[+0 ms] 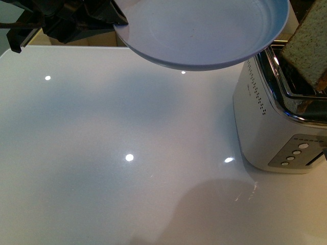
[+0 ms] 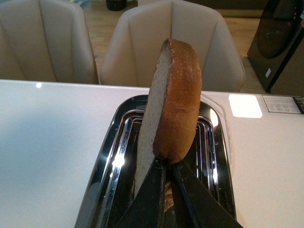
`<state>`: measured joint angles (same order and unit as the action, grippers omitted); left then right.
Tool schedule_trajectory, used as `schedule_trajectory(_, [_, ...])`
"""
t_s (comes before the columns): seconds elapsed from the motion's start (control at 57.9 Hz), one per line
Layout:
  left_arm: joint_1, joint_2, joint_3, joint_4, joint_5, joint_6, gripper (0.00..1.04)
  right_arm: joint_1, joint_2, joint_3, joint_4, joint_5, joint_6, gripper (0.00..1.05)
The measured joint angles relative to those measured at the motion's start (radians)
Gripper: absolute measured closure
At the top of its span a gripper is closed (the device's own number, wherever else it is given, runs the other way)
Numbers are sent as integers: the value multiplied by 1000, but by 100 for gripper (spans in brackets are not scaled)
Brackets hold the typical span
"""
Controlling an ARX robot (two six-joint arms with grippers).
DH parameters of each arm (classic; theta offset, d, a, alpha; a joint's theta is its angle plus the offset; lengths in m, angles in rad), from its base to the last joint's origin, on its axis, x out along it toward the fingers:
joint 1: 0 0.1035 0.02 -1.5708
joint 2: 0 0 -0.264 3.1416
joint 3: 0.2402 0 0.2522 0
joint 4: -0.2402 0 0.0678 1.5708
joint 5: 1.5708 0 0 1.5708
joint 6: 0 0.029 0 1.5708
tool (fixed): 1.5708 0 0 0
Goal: Left arm holds plate, right arm toasts bread
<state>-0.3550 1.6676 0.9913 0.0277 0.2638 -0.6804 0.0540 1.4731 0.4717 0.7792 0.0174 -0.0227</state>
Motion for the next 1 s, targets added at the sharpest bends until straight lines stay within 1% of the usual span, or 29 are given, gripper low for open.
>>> schedule_trajectory(0.57, [0, 0, 0, 0, 0, -2, 102, 48, 87, -3, 66, 24, 9, 102])
schedule_trajectory(1.003, [0, 0, 0, 0, 0, -2, 102, 98, 164, -55, 146, 69, 11, 102])
